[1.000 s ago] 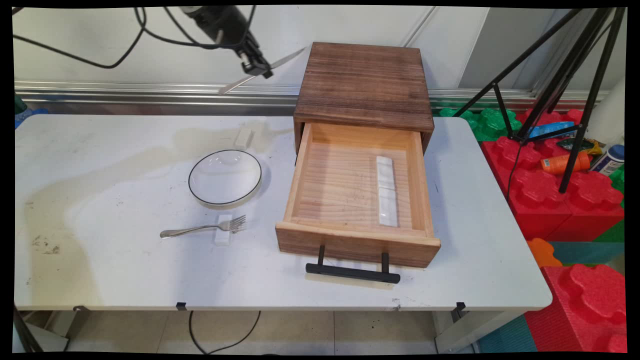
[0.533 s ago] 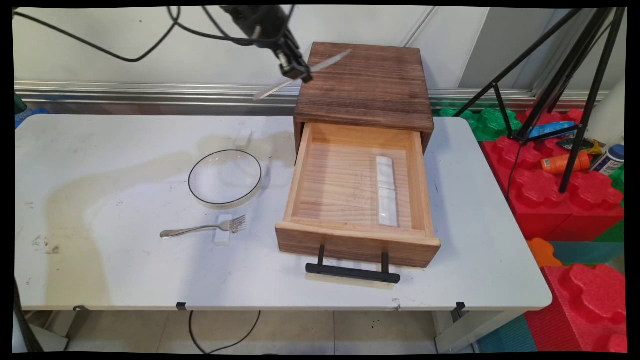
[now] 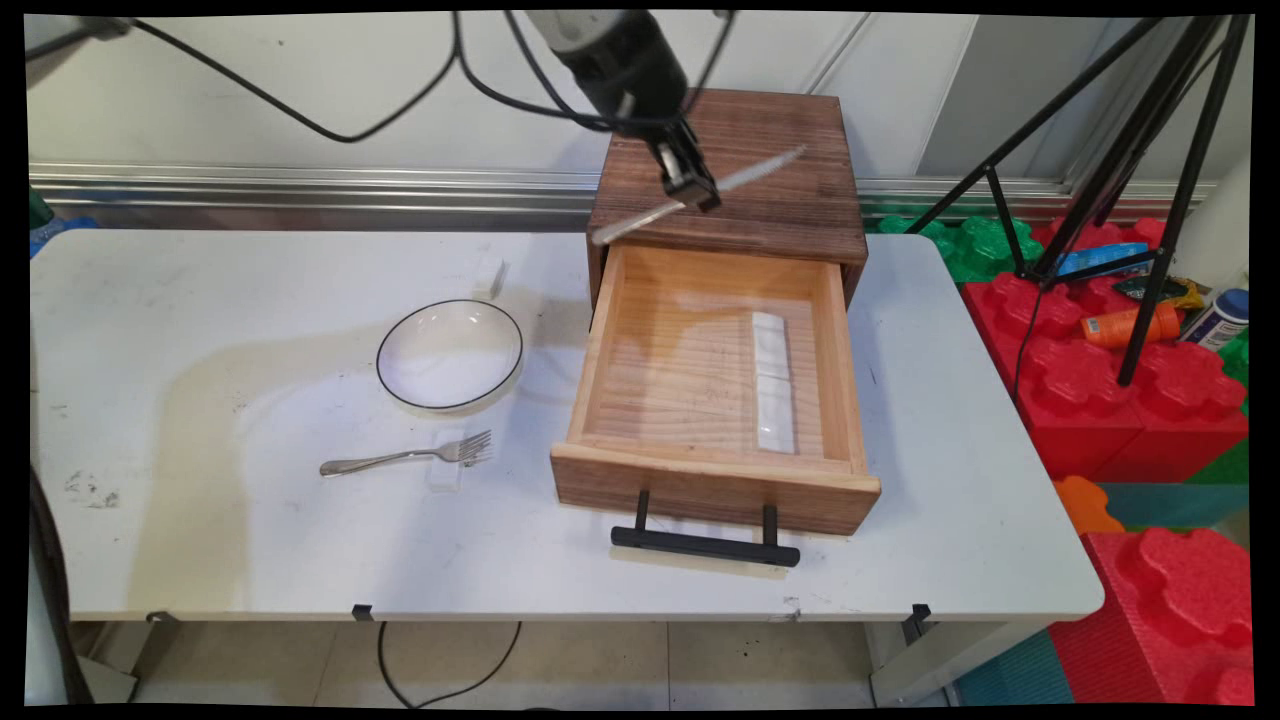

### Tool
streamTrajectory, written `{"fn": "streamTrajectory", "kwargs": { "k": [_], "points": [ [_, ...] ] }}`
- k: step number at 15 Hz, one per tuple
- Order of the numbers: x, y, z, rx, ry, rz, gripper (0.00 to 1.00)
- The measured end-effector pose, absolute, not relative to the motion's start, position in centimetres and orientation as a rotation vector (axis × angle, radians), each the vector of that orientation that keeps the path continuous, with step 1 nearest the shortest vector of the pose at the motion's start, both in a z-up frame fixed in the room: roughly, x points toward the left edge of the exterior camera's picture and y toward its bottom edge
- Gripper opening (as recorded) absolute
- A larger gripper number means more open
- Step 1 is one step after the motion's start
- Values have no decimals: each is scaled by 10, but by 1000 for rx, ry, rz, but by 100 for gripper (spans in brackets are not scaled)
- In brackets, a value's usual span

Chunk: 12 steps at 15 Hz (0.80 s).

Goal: Place the picked object into the drawer

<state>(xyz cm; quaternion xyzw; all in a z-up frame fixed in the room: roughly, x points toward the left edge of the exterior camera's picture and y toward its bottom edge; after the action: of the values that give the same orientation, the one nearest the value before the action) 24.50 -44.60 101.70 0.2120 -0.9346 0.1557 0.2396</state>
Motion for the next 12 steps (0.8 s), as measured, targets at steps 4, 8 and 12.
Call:
{"fn": "streamTrajectory", "kwargs": {
  "k": [4, 8, 12],
  "points": [
    [217, -460, 988, 551, -2584, 383, 0],
    [208, -472, 957, 524, -2616, 345, 0],
    [204, -481, 926, 492, -2637, 303, 0]
  ]
}}
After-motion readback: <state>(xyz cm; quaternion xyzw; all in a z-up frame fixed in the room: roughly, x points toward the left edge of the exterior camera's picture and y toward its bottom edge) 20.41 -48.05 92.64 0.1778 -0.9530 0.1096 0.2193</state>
